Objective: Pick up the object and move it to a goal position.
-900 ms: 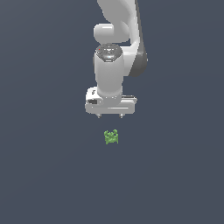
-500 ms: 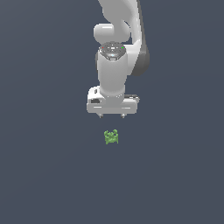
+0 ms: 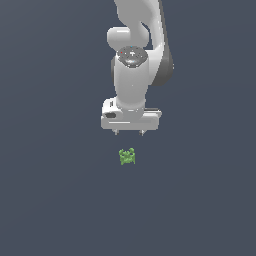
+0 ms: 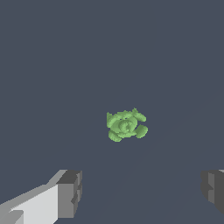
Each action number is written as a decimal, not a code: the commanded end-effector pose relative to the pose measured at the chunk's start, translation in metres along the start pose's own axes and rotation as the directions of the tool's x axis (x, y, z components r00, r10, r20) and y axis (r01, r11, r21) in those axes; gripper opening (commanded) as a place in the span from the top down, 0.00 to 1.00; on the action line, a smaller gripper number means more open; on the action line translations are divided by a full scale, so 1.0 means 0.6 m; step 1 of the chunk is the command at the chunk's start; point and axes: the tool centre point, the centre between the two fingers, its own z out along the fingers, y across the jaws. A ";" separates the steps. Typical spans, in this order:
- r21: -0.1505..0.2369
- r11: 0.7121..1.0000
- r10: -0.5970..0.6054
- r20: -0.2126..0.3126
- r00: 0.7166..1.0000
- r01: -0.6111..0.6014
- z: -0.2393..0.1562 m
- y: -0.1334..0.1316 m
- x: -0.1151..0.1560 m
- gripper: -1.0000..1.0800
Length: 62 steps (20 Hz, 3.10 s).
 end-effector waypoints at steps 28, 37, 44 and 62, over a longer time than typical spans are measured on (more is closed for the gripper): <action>0.013 0.796 0.605 0.021 0.796 -0.606 0.079 0.001 0.018 0.04; 0.007 0.615 0.788 0.025 0.615 -0.789 0.110 0.004 0.024 0.04; 0.001 0.446 0.895 0.023 0.446 -0.895 0.133 0.007 0.028 0.04; -0.004 0.173 0.985 0.014 0.173 -0.985 0.165 0.013 0.033 0.04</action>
